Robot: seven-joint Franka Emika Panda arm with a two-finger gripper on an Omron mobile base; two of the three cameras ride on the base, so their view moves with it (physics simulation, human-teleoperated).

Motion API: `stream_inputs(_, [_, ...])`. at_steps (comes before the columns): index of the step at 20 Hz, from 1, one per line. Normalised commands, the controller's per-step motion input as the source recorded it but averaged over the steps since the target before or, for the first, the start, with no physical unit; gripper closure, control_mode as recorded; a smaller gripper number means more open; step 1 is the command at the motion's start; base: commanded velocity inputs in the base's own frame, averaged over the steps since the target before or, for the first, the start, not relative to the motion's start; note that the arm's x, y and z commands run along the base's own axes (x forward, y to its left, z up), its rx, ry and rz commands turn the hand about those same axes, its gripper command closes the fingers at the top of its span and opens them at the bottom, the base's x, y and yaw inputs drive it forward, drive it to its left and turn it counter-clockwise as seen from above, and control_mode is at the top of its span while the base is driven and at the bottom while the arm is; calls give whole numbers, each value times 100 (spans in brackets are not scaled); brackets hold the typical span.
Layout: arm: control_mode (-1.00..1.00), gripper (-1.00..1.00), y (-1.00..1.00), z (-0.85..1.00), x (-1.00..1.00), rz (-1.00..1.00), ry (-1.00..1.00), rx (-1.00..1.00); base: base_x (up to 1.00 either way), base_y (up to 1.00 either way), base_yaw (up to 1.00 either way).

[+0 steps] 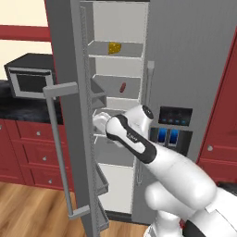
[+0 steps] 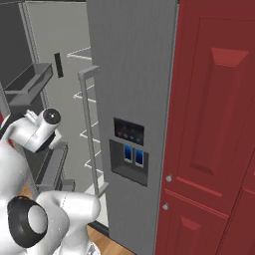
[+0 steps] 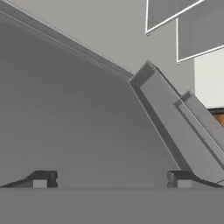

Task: Retrieve the sausage and cheese from the fridge and place them on the cutting board on the counter.

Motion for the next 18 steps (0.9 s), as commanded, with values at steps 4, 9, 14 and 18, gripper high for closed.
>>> stream_inputs(4, [-100,-100,68,-27,26,9,16,1,0,0,0])
stream_inputs(9, [-100,-100,94,-35,0,11,13,0,0,0,0])
stream_inputs(14, [-100,-100,100,-31,0,10,9,0,0,0,0])
stream_inputs(18, [-100,-100,100,-6,0,7,0,0,0,0,0])
